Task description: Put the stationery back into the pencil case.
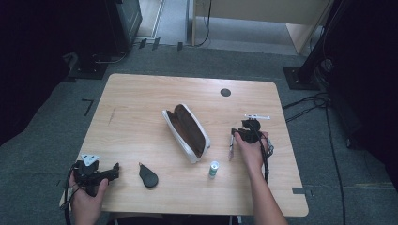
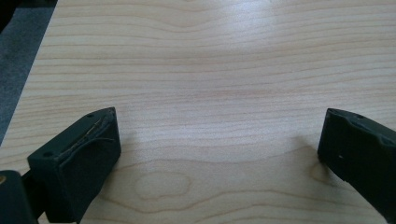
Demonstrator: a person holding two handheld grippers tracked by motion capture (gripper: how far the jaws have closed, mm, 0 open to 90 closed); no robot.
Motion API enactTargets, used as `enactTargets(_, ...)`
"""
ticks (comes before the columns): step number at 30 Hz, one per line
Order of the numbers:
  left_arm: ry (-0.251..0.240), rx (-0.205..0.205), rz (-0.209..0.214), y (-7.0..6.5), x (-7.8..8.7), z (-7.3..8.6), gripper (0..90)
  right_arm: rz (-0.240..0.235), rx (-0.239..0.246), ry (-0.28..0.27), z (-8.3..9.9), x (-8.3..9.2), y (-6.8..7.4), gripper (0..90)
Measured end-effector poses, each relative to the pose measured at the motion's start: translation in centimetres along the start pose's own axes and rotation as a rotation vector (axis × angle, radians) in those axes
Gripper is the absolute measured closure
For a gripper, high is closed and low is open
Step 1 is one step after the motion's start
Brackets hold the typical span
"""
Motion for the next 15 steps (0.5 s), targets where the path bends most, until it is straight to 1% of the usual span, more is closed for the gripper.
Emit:
enactTargets(3, 0.001, 0.0, 0.0, 0.0, 0.0, 0.0, 0.0, 0.012, 0.013, 0.012, 0.1, -0.2, 0.3, 64.5)
enactTargets(5, 0.0, 0.0, -0.001, 0.0, 0.0, 0.0, 0.0, 0.037, 0.021, 0.021, 0.2, -0.7, 0.4, 66.4)
enactTargets(8, 0.0, -0.001, 0.0, 0.0, 0.0, 0.0, 0.0, 0.043, 0.02, 0.028, 0.3, -0.9, 0.5, 68.1)
enactTargets(9, -0.001, 0.0, -0.001, 0.0, 0.0, 0.0, 0.0, 0.047, 0.032, 0.033, 0.4, -1.2, 0.7, 70.3)
enactTargets(12, -0.001, 0.001, 0.0, 0.0, 0.0, 0.0, 0.0, 0.055, 0.044, 0.029, 0.5, -1.3, 1.0, 71.4)
enactTargets(14, 0.0, 0.0, 0.0, 0.0, 0.0, 0.0, 0.0, 0.052, 0.065, 0.035, 0.6, -1.4, 1.3, 74.1)
enactTargets(15, 0.0, 0.0, 0.0, 0.0, 0.0, 0.0, 0.0, 0.04, 0.094, 0.04, 0.9, -1.5, 1.8, 76.0)
Point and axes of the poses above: each handheld gripper's, and its own axes: x roughly backward along the jaws, z roughly out of its underside, y roughly to its left, the point moved 3 cm from there along -x, roughly forward along the jaws, and after that the axes turned 14 degrees about -x, right-handed, at the moved point
